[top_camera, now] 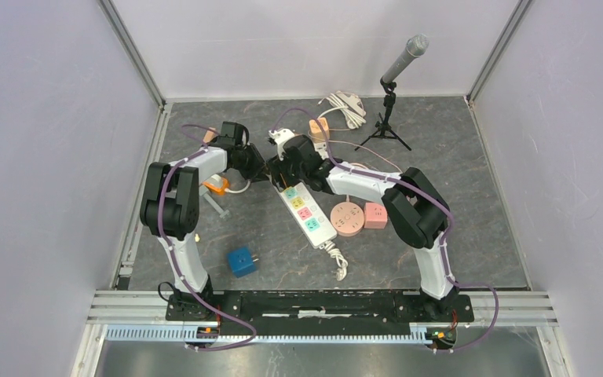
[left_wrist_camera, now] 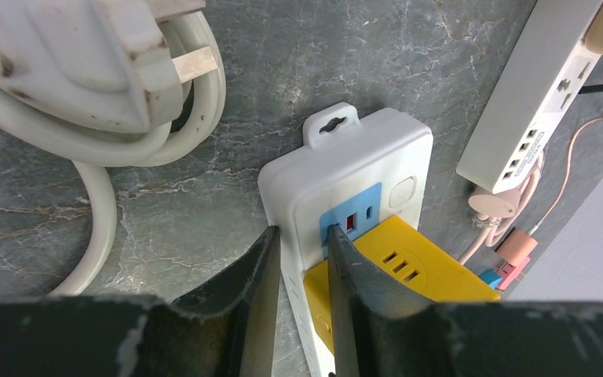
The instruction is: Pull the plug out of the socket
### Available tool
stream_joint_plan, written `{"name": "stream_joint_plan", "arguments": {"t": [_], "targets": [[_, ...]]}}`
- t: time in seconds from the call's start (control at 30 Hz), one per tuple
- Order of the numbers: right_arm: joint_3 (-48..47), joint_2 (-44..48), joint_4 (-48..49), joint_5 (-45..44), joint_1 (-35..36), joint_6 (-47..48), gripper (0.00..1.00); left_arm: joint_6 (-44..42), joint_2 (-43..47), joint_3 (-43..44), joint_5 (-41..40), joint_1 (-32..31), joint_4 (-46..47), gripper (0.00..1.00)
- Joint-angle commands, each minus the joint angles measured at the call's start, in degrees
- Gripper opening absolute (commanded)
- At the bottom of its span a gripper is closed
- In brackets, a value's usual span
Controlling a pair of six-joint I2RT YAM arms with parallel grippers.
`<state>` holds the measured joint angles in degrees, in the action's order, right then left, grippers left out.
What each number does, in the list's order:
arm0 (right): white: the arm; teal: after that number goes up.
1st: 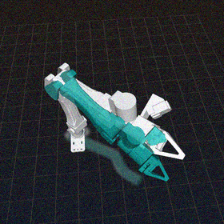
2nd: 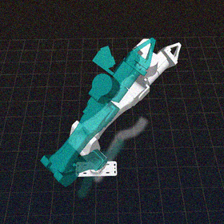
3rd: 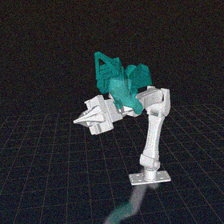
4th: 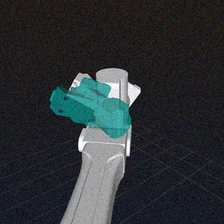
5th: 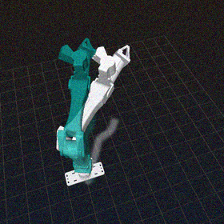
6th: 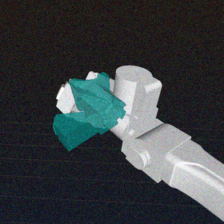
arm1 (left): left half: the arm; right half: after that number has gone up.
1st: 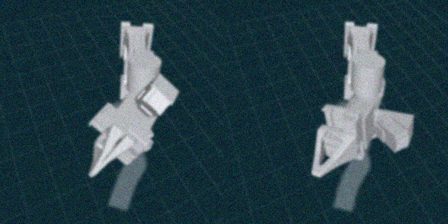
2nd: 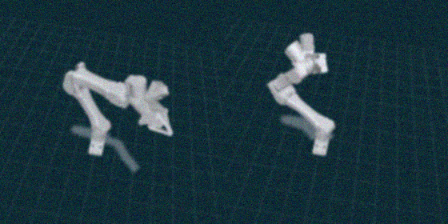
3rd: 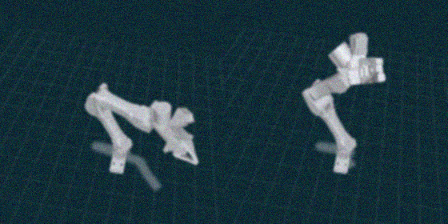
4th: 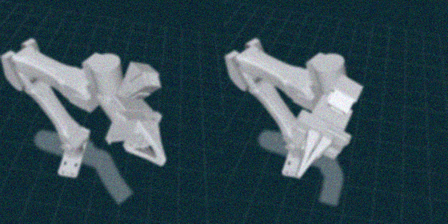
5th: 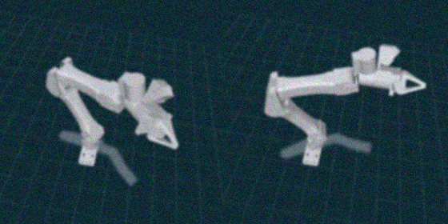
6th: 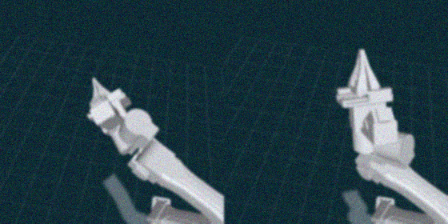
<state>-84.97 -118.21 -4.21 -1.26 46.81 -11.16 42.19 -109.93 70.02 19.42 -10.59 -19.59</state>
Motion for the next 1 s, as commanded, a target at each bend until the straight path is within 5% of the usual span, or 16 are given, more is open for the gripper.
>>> {"name": "stream_joint_plan", "arguments": {"t": [0.0,0.47,0.8,0.97], "targets": [[1.0,1.1,8.4,5.8,0.3,-4.6,0.00,-3.1,-2.3,-2.9,-3.0,-0.4,-5.5,0.33],[3.2,2.2,19.4,15.0,-0.2,-11.1,0.00,-2.9,-3.4,-5.6,-6.8,-0.7,-8.1,0.33],[3.7,2.4,13.9,1.6,4.3,1.1,0.00,-3.5,-3.4,-5.1,-7.2,-0.7,-9.5,0.32],[7.0,5.7,20.0,9.6,0.8,-8.3,0.00,-3.4,-3.4,-5.4,-7.4,-0.7,-9.7,0.32]]}}
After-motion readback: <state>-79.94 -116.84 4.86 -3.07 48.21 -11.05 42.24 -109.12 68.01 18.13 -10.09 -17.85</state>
